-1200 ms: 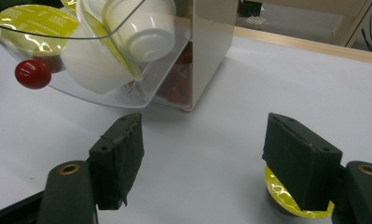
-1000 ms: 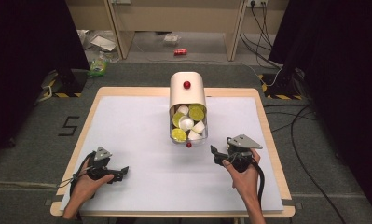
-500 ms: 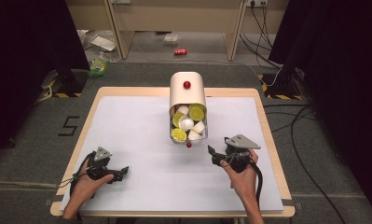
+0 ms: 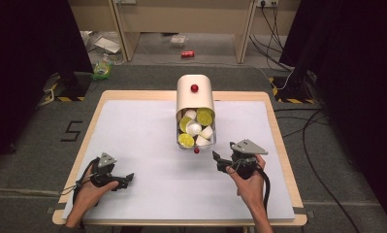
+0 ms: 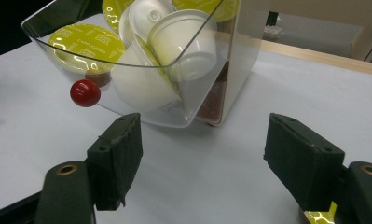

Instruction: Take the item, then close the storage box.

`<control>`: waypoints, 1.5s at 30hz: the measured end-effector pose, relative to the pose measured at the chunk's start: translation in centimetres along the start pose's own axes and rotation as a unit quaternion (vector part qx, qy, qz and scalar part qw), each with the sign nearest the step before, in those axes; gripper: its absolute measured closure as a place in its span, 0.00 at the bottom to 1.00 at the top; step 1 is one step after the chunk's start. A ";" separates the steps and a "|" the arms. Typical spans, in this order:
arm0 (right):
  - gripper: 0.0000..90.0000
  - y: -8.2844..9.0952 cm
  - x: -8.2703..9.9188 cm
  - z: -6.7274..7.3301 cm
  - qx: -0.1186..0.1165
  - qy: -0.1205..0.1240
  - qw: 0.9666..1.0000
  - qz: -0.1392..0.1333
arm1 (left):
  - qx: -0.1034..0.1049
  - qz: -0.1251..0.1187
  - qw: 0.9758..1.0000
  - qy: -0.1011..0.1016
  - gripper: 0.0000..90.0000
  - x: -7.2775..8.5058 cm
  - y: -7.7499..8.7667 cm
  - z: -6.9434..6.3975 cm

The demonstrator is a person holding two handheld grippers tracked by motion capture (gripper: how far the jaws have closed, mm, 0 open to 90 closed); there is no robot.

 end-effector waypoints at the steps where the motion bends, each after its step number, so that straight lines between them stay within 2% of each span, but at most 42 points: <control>1: 0.31 -0.1 -0.1 0.0 0.000 0.000 1.000 -0.003 | 0.000 0.000 1.000 0.000 0.00 0.0 0.0 0.0; 20: 0.29 -1.0 -0.2 0.7 -0.005 -0.003 1.000 -0.003 | 0.000 0.000 1.000 0.000 0.00 0.0 0.0 0.0; 31: 0.29 -1.3 0.0 1.1 -0.006 0.006 1.000 0.002 | -0.001 0.000 1.000 -0.001 0.00 0.0 0.0 0.0; 39: 0.29 -2.1 -0.3 0.9 0.009 0.009 1.000 0.000 | -0.001 -0.001 1.000 -0.001 0.00 0.0 0.0 0.0; 45: 0.25 -2.5 -0.2 0.9 0.020 0.027 0.999 0.006 | 0.000 0.000 1.000 -0.001 0.00 0.0 0.0 0.0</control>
Point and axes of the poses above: each handheld gripper's, and its own axes: y roughly backward along the jaws, x roughly out of its underside, z roughly to its left, the point moved 10 cm from there along -y, roughly forward along the jaws, and after that the axes turned 4 degrees about x, right-handed, at the moved point
